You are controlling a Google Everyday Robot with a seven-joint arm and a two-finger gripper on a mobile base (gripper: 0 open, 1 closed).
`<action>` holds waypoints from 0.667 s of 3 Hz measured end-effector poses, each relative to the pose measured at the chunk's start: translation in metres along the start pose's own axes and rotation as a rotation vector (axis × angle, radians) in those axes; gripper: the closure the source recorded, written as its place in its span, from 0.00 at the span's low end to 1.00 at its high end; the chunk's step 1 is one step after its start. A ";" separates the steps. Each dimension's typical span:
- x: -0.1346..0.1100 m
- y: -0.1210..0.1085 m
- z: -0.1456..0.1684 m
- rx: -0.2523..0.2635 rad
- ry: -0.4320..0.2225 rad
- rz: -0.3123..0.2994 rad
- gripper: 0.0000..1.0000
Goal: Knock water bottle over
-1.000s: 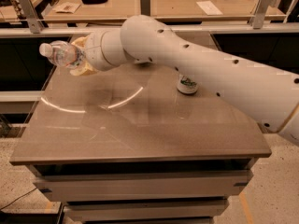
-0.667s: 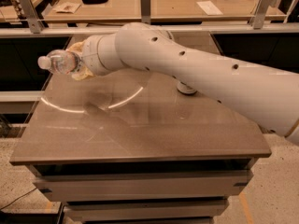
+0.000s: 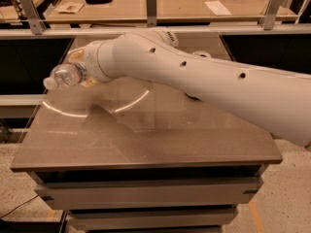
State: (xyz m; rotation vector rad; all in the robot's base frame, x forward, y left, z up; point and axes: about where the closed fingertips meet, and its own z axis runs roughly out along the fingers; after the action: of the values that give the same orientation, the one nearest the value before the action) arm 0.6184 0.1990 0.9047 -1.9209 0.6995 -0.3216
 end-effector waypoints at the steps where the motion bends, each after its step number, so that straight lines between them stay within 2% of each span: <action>1: -0.003 0.013 0.000 -0.040 -0.009 -0.089 1.00; 2: -0.008 0.033 0.001 -0.096 -0.026 -0.142 1.00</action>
Offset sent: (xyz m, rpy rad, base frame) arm -0.0273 -0.0107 -0.0518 -0.2202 -0.0369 0.1416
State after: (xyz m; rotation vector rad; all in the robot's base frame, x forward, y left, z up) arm 0.6013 0.1947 0.8751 -2.0676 0.5719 -0.3557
